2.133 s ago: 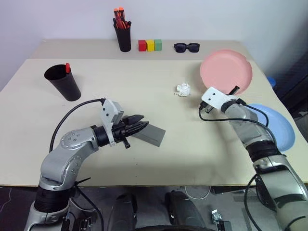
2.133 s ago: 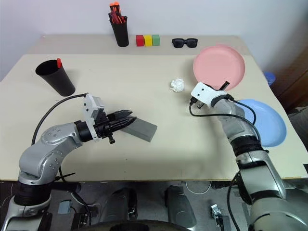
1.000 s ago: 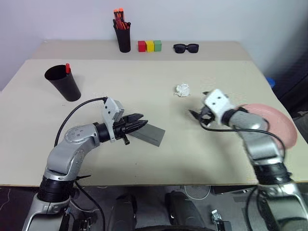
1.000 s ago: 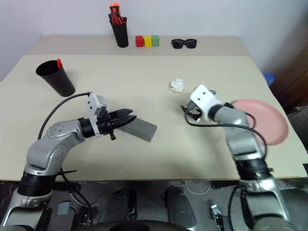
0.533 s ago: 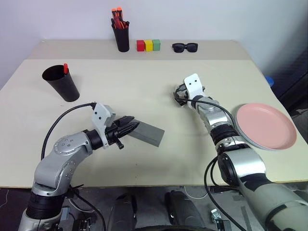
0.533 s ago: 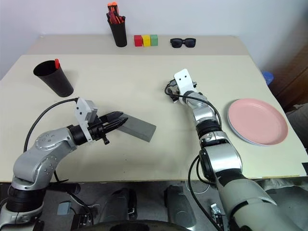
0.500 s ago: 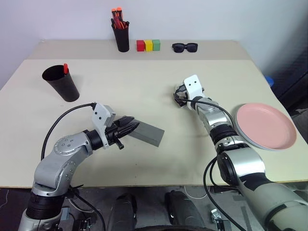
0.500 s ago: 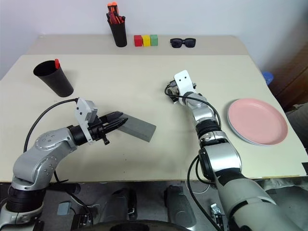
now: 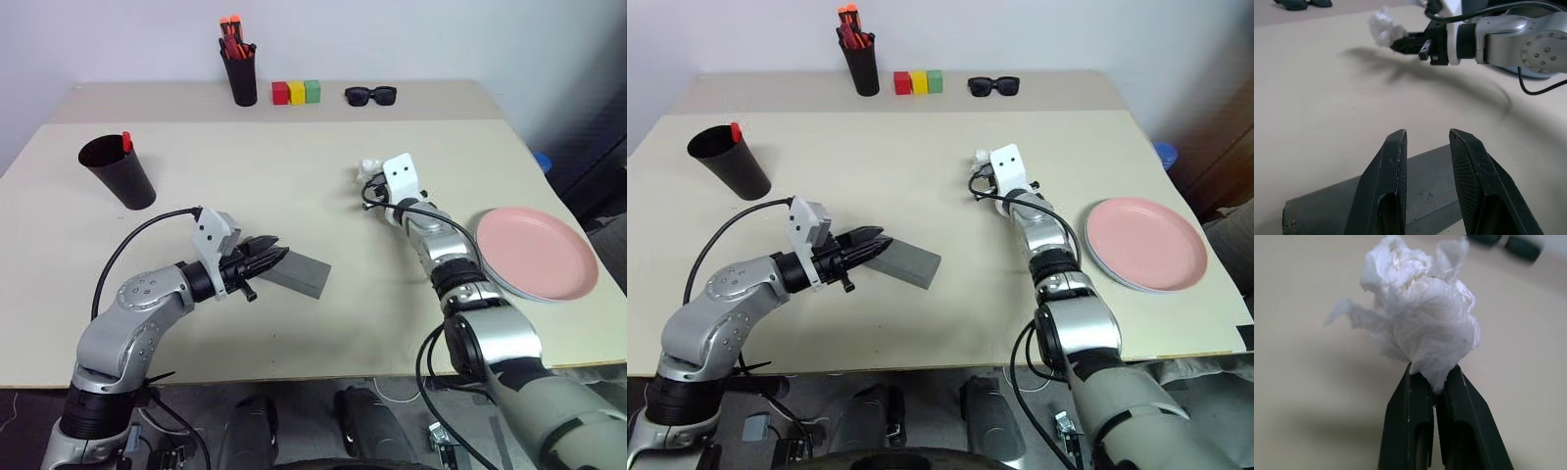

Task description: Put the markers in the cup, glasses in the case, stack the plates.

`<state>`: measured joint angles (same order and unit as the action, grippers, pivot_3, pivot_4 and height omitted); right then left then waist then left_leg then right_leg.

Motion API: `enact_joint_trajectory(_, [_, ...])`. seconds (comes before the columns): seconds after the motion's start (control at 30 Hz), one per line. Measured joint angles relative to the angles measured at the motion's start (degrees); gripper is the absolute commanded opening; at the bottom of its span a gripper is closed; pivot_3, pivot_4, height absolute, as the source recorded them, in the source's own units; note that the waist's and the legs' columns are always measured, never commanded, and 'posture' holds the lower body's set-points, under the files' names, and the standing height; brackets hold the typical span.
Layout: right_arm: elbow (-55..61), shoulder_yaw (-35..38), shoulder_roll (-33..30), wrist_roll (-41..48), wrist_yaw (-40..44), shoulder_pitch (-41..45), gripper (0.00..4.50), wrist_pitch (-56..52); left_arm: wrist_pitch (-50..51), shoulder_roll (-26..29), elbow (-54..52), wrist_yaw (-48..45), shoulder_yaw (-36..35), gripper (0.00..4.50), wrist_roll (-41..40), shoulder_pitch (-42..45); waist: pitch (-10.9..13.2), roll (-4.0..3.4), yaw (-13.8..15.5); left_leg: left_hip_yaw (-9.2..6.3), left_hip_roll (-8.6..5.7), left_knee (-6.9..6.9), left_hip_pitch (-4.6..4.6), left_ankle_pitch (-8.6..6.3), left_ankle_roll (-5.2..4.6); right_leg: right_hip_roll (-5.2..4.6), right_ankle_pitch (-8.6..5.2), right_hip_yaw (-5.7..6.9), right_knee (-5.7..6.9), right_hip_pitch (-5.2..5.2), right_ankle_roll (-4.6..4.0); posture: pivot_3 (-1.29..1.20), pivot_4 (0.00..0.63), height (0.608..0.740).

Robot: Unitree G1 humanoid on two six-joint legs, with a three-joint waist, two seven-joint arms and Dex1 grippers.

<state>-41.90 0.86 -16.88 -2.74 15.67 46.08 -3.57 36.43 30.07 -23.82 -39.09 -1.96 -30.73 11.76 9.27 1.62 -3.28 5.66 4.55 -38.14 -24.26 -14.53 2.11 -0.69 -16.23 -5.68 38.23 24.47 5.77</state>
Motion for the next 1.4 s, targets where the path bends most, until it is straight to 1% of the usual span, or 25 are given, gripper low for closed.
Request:
enact_joint_trajectory(0.03, [7.09, 0.22, -2.01, 0.19, 0.76, -3.86, 0.05, -2.19, -0.23, -0.01, 0.51, -0.44, 0.27, 1.35, 0.00, 0.08, 0.00, -0.01, 0.35, -0.01, -0.01, 0.00, -0.02, 0.00, 0.00, -0.01, 0.00, 0.00, -0.01, 0.00, 0.00, 0.00, 0.150, 0.722])
enact_joint_trajectory(0.07, [11.53, 0.66, -3.41, 0.33, 1.23, -6.23, 0.05, -4.08, -0.43, 0.01, 0.93, -0.71, 0.42, 1.35, 0.02, 0.08, 0.00, -0.01, 0.46, 0.01, 0.00, 0.00, -0.01, 0.00, 0.00, -0.01, 0.00, 0.00, -0.01, 0.02, 0.00, 0.00, 0.150, 0.722])
enact_joint_trajectory(0.13, [25.65, 3.42, -7.71, 1.19, 2.20, -14.24, 0.05, -10.93, -0.87, -0.31, 2.04, -1.75, 1.26, 1.35, 0.02, 0.66, 0.00, -0.03, 1.05, 0.00, 0.00, 0.00, -0.03, 0.00, 0.00, 0.00, -0.01, 0.01, 0.00, 0.04, 0.00, 0.00, 0.150, 0.722])
enact_joint_trajectory(0.2, [37.10, 7.58, -11.89, 1.98, 2.85, -21.08, 0.05, -17.69, -1.19, -0.51, 3.77, -2.81, 1.89, 1.35, 0.13, 1.58, -0.01, -0.05, 1.26, 0.01, -0.01, -0.01, -0.02, 0.00, 0.00, 0.00, -0.01, -0.01, -0.01, 0.05, -0.01, 0.00, 0.150, 0.722])
enact_joint_trajectory(0.27, [47.09, 13.52, -15.52, 3.12, 3.33, -28.15, 0.05, -24.10, -2.11, -1.10, 5.94, -4.31, 3.39, 1.35, 0.31, 3.46, -0.02, -0.07, 1.51, 0.01, -0.02, -0.01, 0.01, -0.01, -0.01, 0.01, -0.01, -0.01, -0.01, 0.02, -0.01, 0.00, 0.150, 0.722])
enact_joint_trajectory(0.33, [53.69, 18.97, -17.34, 4.20, 3.78, -33.38, 0.05, -29.14, -2.92, -1.71, 8.33, -5.66, 4.52, 1.35, 0.69, 5.26, -0.04, -0.08, 1.43, 0.01, -0.02, -0.02, 0.03, -0.01, -0.01, 0.03, -0.01, -0.02, -0.03, 0.00, -0.02, 0.00, 0.150, 0.722])
enact_joint_trajectory(0.43, [60.06, 24.53, -19.16, 5.51, 5.27, -41.61, 0.97, -35.40, -4.45, -3.37, 11.81, -7.74, 6.51, 1.35, 1.61, 8.19, -0.06, -0.08, 0.99, 0.00, -0.02, -0.01, 0.10, -0.01, -0.01, 0.06, -0.02, -0.04, -0.04, -0.05, -0.02, 0.00, 0.150, 0.722])
enact_joint_trajectory(0.5, [61.37, 25.65, -19.19, 6.27, 5.91, -44.76, 1.87, -37.71, -5.22, -3.98, 13.93, -8.91, 7.74, 1.35, 2.15, 9.89, -0.07, -0.12, 0.64, 0.02, -0.02, -0.01, 0.12, -0.01, -0.02, 0.07, -0.02, -0.09, -0.04, -0.05, -0.01, 0.00, 0.150, 0.722])
enact_joint_trajectory(0.53, [61.91, 26.07, -19.04, 6.56, 6.00, -45.65, 2.42, -38.46, -5.74, -4.50, 14.96, -9.46, 8.17, 1.35, 2.59, 10.64, -0.09, -0.16, 0.57, 0.05, -0.03, -0.01, 0.15, -0.01, -0.02, 0.07, -0.02, -0.12, -0.04, -0.05, -0.01, 0.00, 0.150, 0.722])
enact_joint_trajectory(0.63, [63.59, 27.10, -19.05, 6.92, 5.48, -45.85, 3.95, -39.33, -6.71, -5.12, 16.72, -10.39, 8.65, 1.35, 3.18, 11.74, -0.11, -0.18, 0.55, 0.03, -0.03, 0.00, 0.16, -0.01, -0.02, 0.08, -0.02, -0.13, -0.04, -0.05, -0.01, 0.00, 0.150, 0.722])
enact_joint_trajectory(0.83, [65.62, 26.81, -19.18, 8.40, 6.51, -44.94, 3.95, -38.08, -8.21, -5.22, 17.84, -9.65, 7.94, 1.35, 4.87, 11.71, -0.10, -0.17, 0.91, 0.01, -0.06, -0.01, 0.10, -0.01, -0.03, 0.06, -0.03, -0.13, -0.07, -0.05, 0.00, 0.00, 0.150, 0.722])
enact_joint_trajectory(0.9, [65.63, 25.96, -19.01, 10.07, 7.42, -42.22, 3.95, -36.99, -9.81, -5.18, 19.09, -7.34, 6.27, 1.35, 6.09, 11.54, -0.10, -0.18, 0.69, 0.00, -0.06, -0.02, 0.12, -0.01, -0.03, 0.07, -0.02, -0.13, -0.07, -0.05, 0.00, 0.00, 0.150, 0.722])
enact_joint_trajectory(1.0, [65.44, 22.49, -17.54, 14.42, 10.37, -36.55, 3.95, -35.33, -12.18, -3.14, 20.50, -1.86, -0.30, 1.35, 7.72, 9.98, -0.08, -0.14, -0.04, -0.18, 0.00, 0.05, 0.16, -0.01, -0.03, 0.18, -0.01, -0.09, -0.03, -0.05, -0.01, 0.00, 0.150, 0.722])
enact_joint_trajectory(1.07, [64.90, 19.06, -16.58, 17.02, 13.14, -34.29, 3.95, -34.25, -12.65, 0.04, 20.19, 0.94, -6.69, 1.35, 7.74, 6.49, -0.09, -0.16, -0.45, -0.23, -0.01, 0.17, 0.16, -0.02, -0.03, 0.16, -0.02, -0.02, -0.02, -0.04, -0.02, 0.00, 0.150, 0.722])
enact_joint_trajectory(1.13, [62.90, 17.43, -16.56, 18.34, 15.04, -33.60, 3.95, -33.19, -12.64, 1.80, 20.01, 2.69, -10.65, 1.35, 7.78, 4.08, -0.07, -0.13, 0.01, -0.24, -0.05, 0.15, 0.05, -0.02, -0.04, 0.07, -0.03, 0.04, -0.08, -0.04, 0.00, 0.00, 0.150, 0.722])
enact_joint_trajectory(1.23, [58.60, 14.26, -16.46, 19.89, 18.60, -31.24, 3.95, -30.41, -12.06, 4.61, 15.35, 3.67, -16.20, 1.35, 7.63, -4.98, -0.05, -0.09, 0.62, -0.05, -0.08, 0.06, -0.02, -0.09, -0.15, -0.06, -0.02, -0.03, -0.21, -0.02, 0.01, 0.00, 0.150, 0.722])
enact_joint_trajectory(1.33, [53.60, 11.63, -16.46, 19.95, 20.86, -28.84, 3.95, -28.06, -11.52, 5.49, 12.31, 4.63, -20.66, 1.35, 7.53, -11.50, 0.01, 0.02, 1.12, -0.07, -0.07, -0.01, -0.03, -0.08, -0.14, -0.07, -0.08, 0.01, -0.20, -0.02, -0.11, 0.00, 0.150, 0.722])
enact_joint_trajectory(1.4, [50.39, 9.96, -16.48, 19.87, 22.42, -27.04, 3.95, -26.04, -11.27, 5.48, 9.75, 5.57, -22.09, 1.35, 7.53, -14.24, 0.01, 0.03, 1.35, -0.07, -0.07, -0.06, -0.02, -0.08, -0.14, -0.07, -0.13, 0.01, -0.20, -0.05, -0.21, 0.00, 0.150, 0.722])
